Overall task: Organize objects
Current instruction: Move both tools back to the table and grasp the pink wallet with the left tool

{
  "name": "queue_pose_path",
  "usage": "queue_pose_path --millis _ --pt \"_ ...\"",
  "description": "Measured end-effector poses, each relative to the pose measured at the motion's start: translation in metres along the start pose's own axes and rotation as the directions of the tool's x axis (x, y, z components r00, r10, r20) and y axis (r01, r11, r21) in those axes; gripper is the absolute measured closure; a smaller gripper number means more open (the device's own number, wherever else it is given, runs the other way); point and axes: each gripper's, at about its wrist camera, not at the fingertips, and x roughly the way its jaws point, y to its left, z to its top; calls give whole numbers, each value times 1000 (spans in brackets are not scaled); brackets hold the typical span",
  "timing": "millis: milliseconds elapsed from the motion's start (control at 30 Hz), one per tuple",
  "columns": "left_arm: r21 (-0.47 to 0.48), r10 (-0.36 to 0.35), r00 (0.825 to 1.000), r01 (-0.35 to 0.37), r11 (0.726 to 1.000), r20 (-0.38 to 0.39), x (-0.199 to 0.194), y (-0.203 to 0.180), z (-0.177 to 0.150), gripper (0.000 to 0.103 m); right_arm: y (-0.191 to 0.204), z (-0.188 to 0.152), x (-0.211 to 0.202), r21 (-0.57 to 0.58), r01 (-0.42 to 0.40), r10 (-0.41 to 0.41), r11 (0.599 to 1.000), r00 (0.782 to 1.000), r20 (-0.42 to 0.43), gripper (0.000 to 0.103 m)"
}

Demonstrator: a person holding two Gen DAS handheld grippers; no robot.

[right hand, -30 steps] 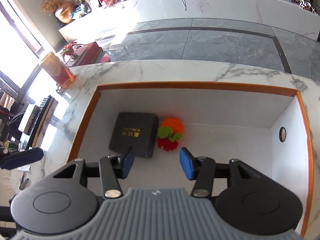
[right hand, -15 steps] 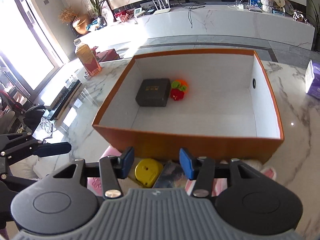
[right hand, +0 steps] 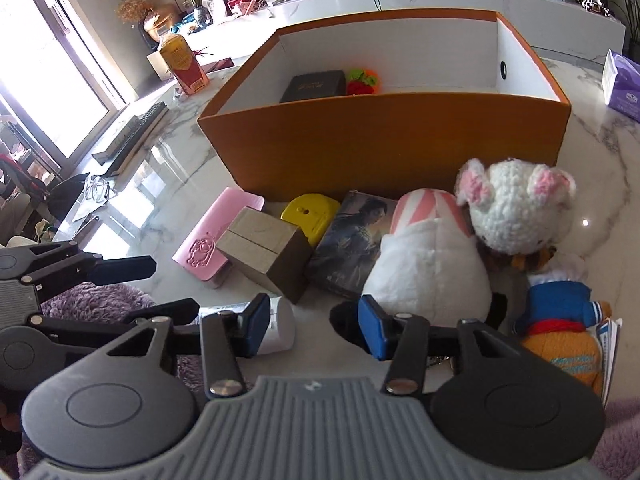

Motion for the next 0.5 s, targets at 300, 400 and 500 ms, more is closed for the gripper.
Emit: queue_pose_path --millis 300,400,500 --pt "-54 14 999 -16 998 -51 22 30 14 35 8 9 25 -50 28 -29 998 999 -15 56" --pt "-139 -49 997 41 989 -60 31 53 24 31 0 16 25 -13 30 -30 999 1000 -10 59" --pt "-184 -107 989 88 979 -100 50 68 33 29 -4 25 25 9 39 -39 999 999 2 61"
